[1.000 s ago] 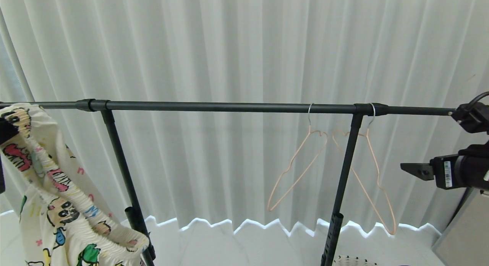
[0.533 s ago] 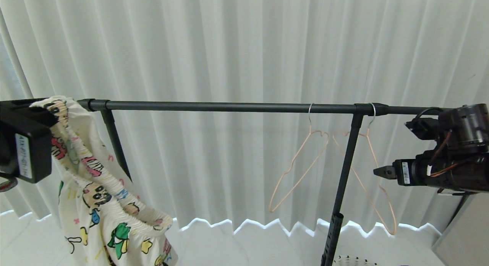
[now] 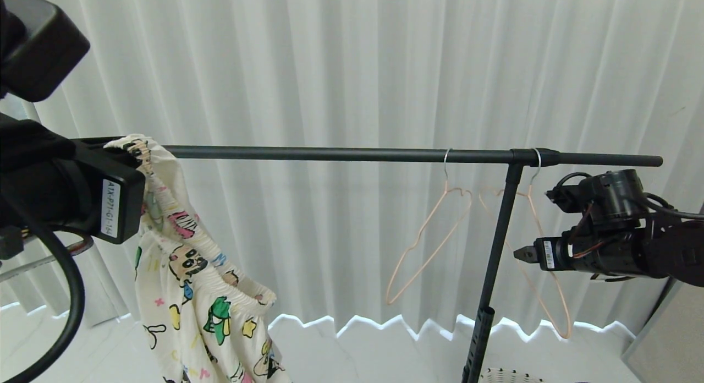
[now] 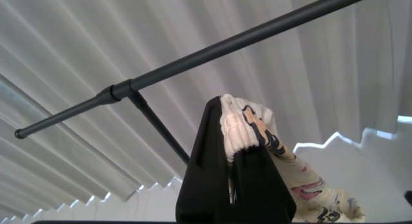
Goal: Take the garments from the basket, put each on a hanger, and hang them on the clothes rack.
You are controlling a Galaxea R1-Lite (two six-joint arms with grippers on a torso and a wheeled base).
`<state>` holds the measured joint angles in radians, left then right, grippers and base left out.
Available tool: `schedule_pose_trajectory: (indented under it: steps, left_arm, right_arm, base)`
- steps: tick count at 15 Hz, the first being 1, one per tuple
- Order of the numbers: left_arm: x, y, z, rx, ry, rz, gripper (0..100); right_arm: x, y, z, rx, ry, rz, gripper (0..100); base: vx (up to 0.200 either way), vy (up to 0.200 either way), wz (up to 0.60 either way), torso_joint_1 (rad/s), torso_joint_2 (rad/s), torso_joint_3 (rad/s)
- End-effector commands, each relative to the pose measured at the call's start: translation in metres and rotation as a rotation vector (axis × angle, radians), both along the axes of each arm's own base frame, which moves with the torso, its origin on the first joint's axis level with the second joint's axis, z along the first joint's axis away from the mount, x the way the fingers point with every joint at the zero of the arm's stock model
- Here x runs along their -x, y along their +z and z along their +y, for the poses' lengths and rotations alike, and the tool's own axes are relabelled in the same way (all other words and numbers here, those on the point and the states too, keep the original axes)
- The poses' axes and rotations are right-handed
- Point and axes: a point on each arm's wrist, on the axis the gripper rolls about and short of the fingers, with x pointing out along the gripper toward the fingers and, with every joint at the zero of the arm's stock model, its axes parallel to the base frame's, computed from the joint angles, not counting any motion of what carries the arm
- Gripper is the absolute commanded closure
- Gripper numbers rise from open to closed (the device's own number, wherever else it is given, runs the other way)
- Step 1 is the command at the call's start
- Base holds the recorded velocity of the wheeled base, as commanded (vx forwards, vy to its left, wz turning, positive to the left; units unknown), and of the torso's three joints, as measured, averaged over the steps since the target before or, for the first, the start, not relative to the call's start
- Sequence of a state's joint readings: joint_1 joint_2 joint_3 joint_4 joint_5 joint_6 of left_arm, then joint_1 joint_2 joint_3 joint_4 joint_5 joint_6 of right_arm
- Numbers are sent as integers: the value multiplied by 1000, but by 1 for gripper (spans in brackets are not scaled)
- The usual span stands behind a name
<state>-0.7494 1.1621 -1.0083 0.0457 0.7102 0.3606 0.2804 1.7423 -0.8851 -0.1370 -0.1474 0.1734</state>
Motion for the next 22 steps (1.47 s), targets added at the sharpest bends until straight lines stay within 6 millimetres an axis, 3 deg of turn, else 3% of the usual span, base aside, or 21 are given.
schedule_pose_trajectory:
  steps: [1, 3, 4, 11, 22]
  left_arm:
    - [-2, 0, -1, -2, 4, 2, 100]
    - [-1, 0, 0, -1, 4, 1, 100]
    - [-1, 0, 0, -1, 4, 1, 100]
    - [0, 0, 1, 4, 7, -2, 100]
    - [6, 1, 7, 14, 7, -13, 100]
  right_arm:
    - [-4, -8, 1, 8, 1, 24, 0]
    - [-5, -10, 1, 9, 0, 30, 0]
    - [-5, -10, 2, 9, 2, 32, 100]
    - [-3, -6, 2, -1, -1, 16, 100]
    - [30, 44, -9, -38, -4, -151, 100]
  base:
    - [0, 0, 0, 0, 0, 0]
    - [0, 0, 0, 0, 0, 0]
    - [0, 0, 0, 0, 0, 0]
    - [0, 0, 0, 0, 0, 0]
    - [0, 0, 0, 0, 0, 0]
